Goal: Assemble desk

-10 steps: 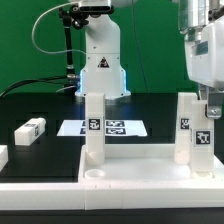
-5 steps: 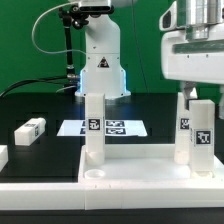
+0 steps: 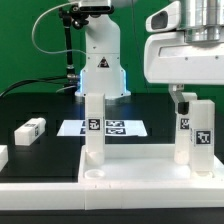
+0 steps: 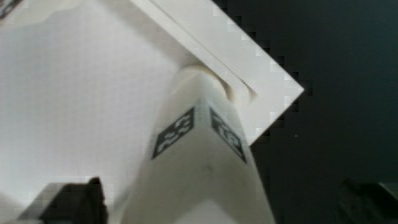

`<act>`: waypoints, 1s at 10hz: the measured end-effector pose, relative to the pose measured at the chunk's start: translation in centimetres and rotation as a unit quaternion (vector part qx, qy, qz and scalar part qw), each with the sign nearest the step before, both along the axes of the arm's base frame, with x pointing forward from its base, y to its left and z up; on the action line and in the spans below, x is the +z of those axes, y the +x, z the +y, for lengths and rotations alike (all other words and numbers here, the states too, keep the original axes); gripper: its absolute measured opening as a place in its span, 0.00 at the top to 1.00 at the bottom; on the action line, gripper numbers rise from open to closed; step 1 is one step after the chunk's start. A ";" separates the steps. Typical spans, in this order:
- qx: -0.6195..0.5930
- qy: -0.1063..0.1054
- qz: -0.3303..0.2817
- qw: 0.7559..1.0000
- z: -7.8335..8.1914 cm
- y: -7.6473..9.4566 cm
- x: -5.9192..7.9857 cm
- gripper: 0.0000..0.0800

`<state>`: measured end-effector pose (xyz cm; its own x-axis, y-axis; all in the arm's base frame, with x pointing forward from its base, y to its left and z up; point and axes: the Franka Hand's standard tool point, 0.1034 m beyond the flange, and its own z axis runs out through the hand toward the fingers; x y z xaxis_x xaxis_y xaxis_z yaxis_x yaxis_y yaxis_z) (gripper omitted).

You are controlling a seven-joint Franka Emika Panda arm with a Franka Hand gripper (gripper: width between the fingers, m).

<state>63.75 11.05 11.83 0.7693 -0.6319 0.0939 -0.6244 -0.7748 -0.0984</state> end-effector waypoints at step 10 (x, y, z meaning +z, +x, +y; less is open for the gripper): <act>-0.058 -0.005 0.003 0.998 -0.2 0.1 -0.7 0.64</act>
Offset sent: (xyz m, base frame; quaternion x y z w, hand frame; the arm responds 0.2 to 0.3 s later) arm 0.0000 0.0000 0.0000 0.0000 0.0000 0.0650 0.9979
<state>63.84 10.81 11.10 0.6919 -0.7157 0.0952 -0.7104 -0.6984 -0.0868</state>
